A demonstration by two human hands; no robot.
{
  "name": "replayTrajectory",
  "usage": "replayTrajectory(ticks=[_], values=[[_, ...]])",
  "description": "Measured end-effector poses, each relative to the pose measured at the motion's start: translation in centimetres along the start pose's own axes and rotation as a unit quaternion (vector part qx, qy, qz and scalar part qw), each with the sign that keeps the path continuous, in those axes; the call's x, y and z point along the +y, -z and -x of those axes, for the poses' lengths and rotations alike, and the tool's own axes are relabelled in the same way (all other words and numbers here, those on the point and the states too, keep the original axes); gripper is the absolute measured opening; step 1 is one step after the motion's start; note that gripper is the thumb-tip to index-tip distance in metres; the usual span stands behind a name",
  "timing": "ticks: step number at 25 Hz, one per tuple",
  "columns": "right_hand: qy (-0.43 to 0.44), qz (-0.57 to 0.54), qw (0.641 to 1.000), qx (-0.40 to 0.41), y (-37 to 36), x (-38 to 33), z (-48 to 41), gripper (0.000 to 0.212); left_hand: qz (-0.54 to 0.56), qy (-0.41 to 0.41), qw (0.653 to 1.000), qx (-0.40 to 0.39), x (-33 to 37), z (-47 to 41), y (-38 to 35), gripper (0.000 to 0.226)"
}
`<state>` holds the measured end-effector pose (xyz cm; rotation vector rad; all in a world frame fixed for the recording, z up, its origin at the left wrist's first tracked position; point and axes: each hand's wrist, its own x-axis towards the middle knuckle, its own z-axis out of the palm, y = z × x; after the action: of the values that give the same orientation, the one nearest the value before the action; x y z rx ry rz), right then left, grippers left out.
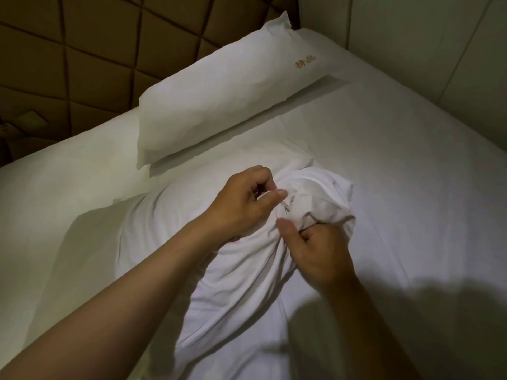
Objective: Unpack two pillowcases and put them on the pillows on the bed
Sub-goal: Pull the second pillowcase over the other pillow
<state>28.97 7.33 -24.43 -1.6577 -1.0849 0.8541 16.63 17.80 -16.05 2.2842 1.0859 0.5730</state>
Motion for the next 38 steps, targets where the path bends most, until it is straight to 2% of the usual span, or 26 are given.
replayTrajectory(ticks=[2, 4, 6, 9, 11, 15, 18, 20, 21, 22, 23, 24, 26, 27, 28, 29, 30, 31, 32, 33, 36, 38], values=[[-0.045, 0.056, 0.996, 0.048, -0.3, -0.1, -0.4, 0.07, -0.062, -0.031, 0.997, -0.038, 0.2, 0.2, 0.9, 0.029], [-0.09, 0.11, 0.988, 0.067, -0.6, -0.4, -0.6, 0.058, -0.088, -0.04, 0.992, -0.082, 0.6, 0.4, 2.2, 0.03], [-0.129, 0.116, 0.981, 0.085, -0.3, -0.7, -0.7, 0.046, -0.109, -0.051, 0.983, -0.135, 1.1, 0.7, 3.3, 0.032], [-0.142, 0.113, 0.976, 0.121, 0.3, -1.0, -0.4, 0.043, -0.227, -0.114, 0.946, -0.204, 1.4, 1.7, 3.7, 0.032], [-0.141, 0.105, 0.974, 0.14, 0.3, -1.2, -0.1, 0.04, -0.238, -0.118, 0.929, -0.258, 1.7, 2.5, 3.6, 0.031], [-0.119, 0.082, 0.979, 0.143, 0.2, -1.6, 0.5, 0.039, -0.293, -0.074, 0.887, -0.35, 3.4, 2.9, 3.2, 0.03], [-0.102, 0.06, 0.983, 0.137, -0.2, -1.4, 0.7, 0.039, -0.349, -0.037, 0.84, -0.414, 5.3, 1.7, 2.3, 0.021], [-0.099, 0.045, 0.986, 0.126, -0.4, -1.2, 0.5, 0.03, -0.321, 0.043, 0.829, -0.457, 6.1, -0.2, 1.7, 0.026], [-0.098, 0.038, 0.987, 0.121, -0.4, -1.1, 0.5, 0.026, -0.265, 0.123, 0.83, -0.476, 6.4, -1.3, 1.6, 0.037], [-0.095, 0.033, 0.988, 0.115, -0.3, -1.0, 0.4, 0.023, -0.198, 0.205, 0.829, -0.481, 6.7, -2.3, 1.6, 0.051], [-0.09, 0.028, 0.99, 0.108, -0.2, -1.0, 0.4, 0.023, -0.166, 0.245, 0.832, -0.47, 6.8, -3.2, 1.4, 0.064], [-0.082, 0.023, 0.991, 0.101, -0.1, -1.1, 0.4, 0.022, -0.18, 0.233, 0.846, -0.444, 6.8, -3.9, 1.2, 0.071], [-0.066, 0.003, 0.994, 0.09, 0.1, -1.2, 0.4, 0.018, -0.313, 0.1, 0.882, -0.337, 6.7, -4.8, 0.5, 0.056], [-0.06, -0.003, 0.995, 0.084, 0.3, -1.2, 0.3, 0.018, -0.351, 0.029, 0.895, -0.274, 6.7, -5.0, 0.0, 0.041], [-0.055, -0.003, 0.996, 0.075, 0.3, -1.1, 0.1, 0.02, -0.339, -0.009, 0.909, -0.24, 6.9, -5.0, -0.2, 0.028], [-0.052, 0.0, 0.997, 0.063, 0.4, -1.0, 0.1, 0.023, -0.314, -0.029, 0.919, -0.239, 7.0, -5.1, -0.3, 0.033], [-0.052, 0.004, 0.997, 0.05, 0.5, -1.0, 0.0, 0.026, -0.288, -0.04, 0.921, -0.261, 6.9, -5.3, -0.3, 0.049], [-0.052, 0.01, 0.998, 0.037, 0.6, -1.0, 0.0, 0.029, -0.283, -0.033, 0.914, -0.29, 6.7, -5.7, -0.2, 0.061], [-0.048, 0.016, 0.998, 0.026, 0.7, -1.0, 0.0, 0.032, -0.292, -0.023, 0.904, -0.31, 6.7, -6.0, -0.1, 0.064], [-0.036, 0.018, 0.999, 0.017, 0.8, -1.0, 0.0, 0.035, -0.302, -0.016, 0.896, -0.326, 6.6, -6.3, 0.0, 0.057], [-0.007, 0.005, 1.0, 0.005, 0.7, -1.3, 0.0, 0.04, -0.34, -0.037, 0.889, -0.304, 6.2, -6.9, 0.1, 0.011], [-0.008, 0.003, 1.0, -0.011, 1.2, -1.7, 0.0, 0.036, -0.337, -0.056, 0.9, -0.273, 5.3, -6.8, -0.1, 0.014]])
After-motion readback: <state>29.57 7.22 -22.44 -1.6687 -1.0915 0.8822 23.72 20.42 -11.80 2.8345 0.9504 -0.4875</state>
